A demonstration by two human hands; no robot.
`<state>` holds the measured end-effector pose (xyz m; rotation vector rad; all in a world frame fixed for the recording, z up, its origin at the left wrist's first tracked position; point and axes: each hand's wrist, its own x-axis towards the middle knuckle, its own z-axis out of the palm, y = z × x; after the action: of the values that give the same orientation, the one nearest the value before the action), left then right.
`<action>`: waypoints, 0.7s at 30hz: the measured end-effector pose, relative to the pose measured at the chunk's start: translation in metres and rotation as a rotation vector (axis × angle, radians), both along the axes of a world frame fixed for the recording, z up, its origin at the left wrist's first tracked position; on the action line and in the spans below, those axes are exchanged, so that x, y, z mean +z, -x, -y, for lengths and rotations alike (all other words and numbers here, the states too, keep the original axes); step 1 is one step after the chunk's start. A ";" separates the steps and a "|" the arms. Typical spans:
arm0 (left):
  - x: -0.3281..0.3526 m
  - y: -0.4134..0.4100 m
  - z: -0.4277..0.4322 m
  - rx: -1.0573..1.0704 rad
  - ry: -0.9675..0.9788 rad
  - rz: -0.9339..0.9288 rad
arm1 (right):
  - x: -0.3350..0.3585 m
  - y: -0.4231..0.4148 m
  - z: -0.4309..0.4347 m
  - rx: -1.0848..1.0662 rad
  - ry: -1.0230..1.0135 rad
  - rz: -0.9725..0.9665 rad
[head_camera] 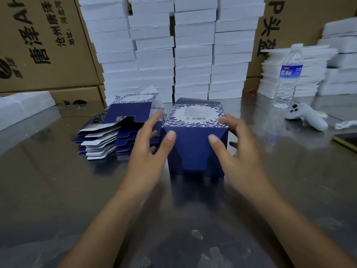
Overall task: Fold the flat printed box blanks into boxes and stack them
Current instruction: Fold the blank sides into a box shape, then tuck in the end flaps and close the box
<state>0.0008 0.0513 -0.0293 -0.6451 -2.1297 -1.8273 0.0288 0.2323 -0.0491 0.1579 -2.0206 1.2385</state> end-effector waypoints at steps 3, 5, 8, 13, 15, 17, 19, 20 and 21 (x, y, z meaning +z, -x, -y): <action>-0.009 0.001 -0.003 -0.035 0.053 0.007 | 0.002 -0.002 0.000 -0.027 -0.005 -0.074; -0.011 0.000 -0.005 0.051 0.084 -0.061 | 0.004 -0.005 0.001 -0.025 0.017 -0.103; -0.011 0.000 -0.004 0.164 0.089 -0.158 | 0.007 -0.007 0.005 -0.003 0.035 -0.119; -0.008 -0.003 -0.003 0.127 0.106 -0.207 | 0.010 -0.012 0.008 -0.003 -0.003 -0.112; -0.008 -0.004 -0.004 0.138 0.145 -0.234 | 0.011 -0.012 0.009 -0.015 0.005 -0.112; -0.008 -0.004 -0.005 0.139 0.162 -0.260 | 0.011 -0.013 0.010 -0.042 0.020 -0.131; -0.009 -0.004 -0.006 0.141 0.178 -0.295 | 0.011 -0.014 0.011 -0.098 -0.014 -0.173; -0.008 -0.004 -0.006 0.143 0.182 -0.308 | 0.012 -0.015 0.010 -0.115 -0.040 -0.193; -0.007 -0.004 -0.007 0.146 0.180 -0.322 | 0.014 -0.015 0.010 -0.113 -0.058 -0.202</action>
<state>0.0053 0.0579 -0.0367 -0.7461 -2.0743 -1.3641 0.0442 0.2220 -0.0356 0.1858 -1.8652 1.0510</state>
